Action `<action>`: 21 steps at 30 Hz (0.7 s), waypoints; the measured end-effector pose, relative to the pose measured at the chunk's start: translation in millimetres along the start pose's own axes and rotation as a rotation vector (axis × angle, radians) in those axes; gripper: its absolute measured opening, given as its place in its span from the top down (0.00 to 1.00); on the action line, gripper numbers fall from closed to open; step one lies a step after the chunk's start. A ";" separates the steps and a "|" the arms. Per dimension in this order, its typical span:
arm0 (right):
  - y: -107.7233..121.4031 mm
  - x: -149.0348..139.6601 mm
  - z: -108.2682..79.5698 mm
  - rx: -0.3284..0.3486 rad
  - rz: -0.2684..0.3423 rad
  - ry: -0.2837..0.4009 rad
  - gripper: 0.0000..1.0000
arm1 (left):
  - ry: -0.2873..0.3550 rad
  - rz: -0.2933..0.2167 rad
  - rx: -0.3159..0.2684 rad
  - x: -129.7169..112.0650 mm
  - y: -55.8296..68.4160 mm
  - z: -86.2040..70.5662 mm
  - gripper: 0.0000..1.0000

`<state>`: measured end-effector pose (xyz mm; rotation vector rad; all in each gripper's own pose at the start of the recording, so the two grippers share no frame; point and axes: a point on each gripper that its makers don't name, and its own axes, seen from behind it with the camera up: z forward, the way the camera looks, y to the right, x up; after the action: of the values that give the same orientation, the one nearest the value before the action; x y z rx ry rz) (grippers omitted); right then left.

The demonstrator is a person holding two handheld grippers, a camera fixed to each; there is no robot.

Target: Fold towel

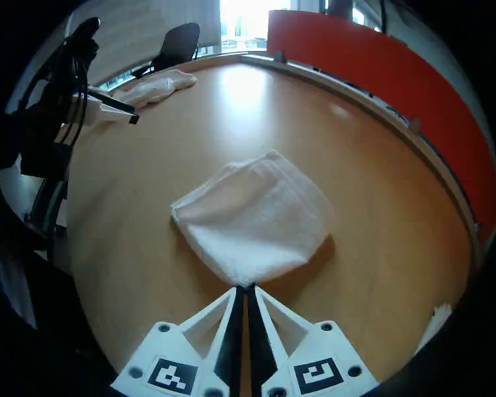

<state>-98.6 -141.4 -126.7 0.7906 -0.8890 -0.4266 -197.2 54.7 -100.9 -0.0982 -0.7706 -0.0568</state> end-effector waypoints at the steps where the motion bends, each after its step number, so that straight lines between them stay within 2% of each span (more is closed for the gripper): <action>1: 1.4 4.6 -2.0 -0.005 -0.004 0.004 0.96 | 0.001 0.001 -0.001 0.4 0.0 0.0 0.08; 11: 17.2 62.7 -26.1 -0.049 -0.075 0.073 0.96 | 0.021 0.022 -0.007 10.3 0.5 -2.1 0.08; 21: 35.3 137.7 -65.2 -0.097 -0.141 0.192 0.96 | 0.045 0.033 -0.014 22.4 3.2 -7.4 0.08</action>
<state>34.4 -177.1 -52.6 0.7931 -0.6318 -0.5046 -175.7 56.8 -90.9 -0.1227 -0.7238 -0.0335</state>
